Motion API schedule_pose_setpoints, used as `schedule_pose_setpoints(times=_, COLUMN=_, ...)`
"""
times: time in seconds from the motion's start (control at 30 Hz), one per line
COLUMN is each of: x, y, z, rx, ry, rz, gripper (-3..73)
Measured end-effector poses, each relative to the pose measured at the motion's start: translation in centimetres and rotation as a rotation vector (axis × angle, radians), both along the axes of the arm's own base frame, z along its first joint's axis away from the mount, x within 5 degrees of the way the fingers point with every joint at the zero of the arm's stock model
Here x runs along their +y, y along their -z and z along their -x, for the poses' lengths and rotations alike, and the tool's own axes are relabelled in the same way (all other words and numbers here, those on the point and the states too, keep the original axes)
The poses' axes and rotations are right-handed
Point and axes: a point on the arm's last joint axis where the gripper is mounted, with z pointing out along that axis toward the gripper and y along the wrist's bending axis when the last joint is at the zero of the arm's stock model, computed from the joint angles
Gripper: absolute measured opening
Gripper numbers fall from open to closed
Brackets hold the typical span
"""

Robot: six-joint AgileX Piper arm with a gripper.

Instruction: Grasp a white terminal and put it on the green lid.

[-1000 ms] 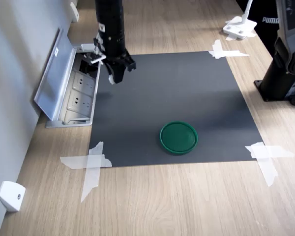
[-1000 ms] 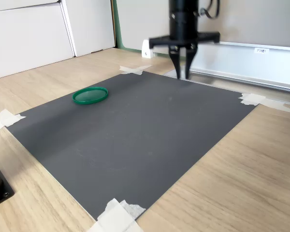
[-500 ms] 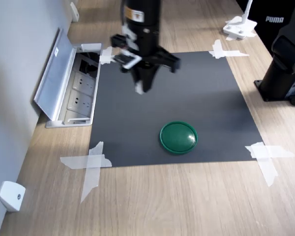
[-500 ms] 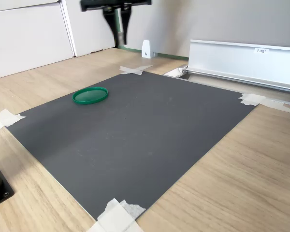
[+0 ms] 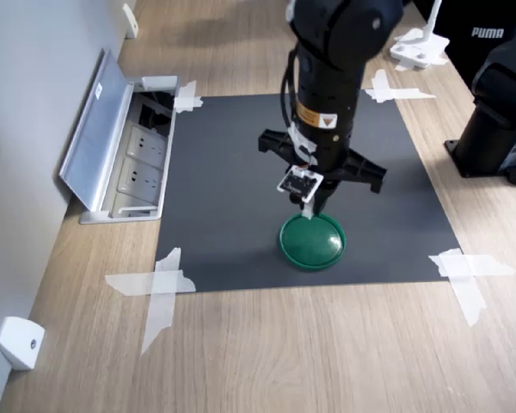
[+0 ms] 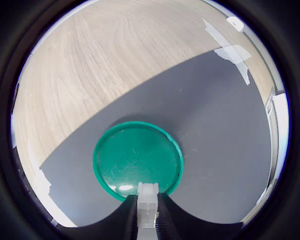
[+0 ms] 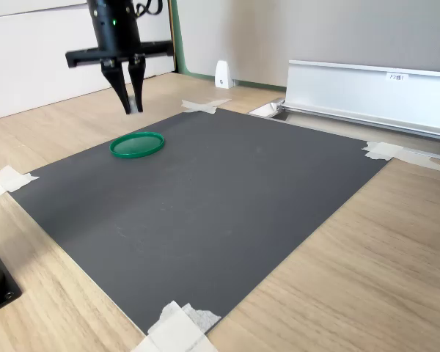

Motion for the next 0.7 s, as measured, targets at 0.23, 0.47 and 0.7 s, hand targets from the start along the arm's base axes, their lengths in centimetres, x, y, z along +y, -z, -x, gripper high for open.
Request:
schedule_pose_setpoints(times=0.23, x=-0.1, y=1.5, z=0.3, rx=-0.034, ry=-0.017, rz=-0.013, gripper=8.9)
schedule_pose_setpoints(times=0.47, x=0.1, y=1.6, z=0.4, rx=-0.033, ry=-0.051, rz=-0.033, gripper=8.9)
schedule_pose_setpoints(times=0.7, x=0.2, y=2.6, z=0.2, rx=-0.002, ry=-0.057, rz=-0.022, gripper=10.3)
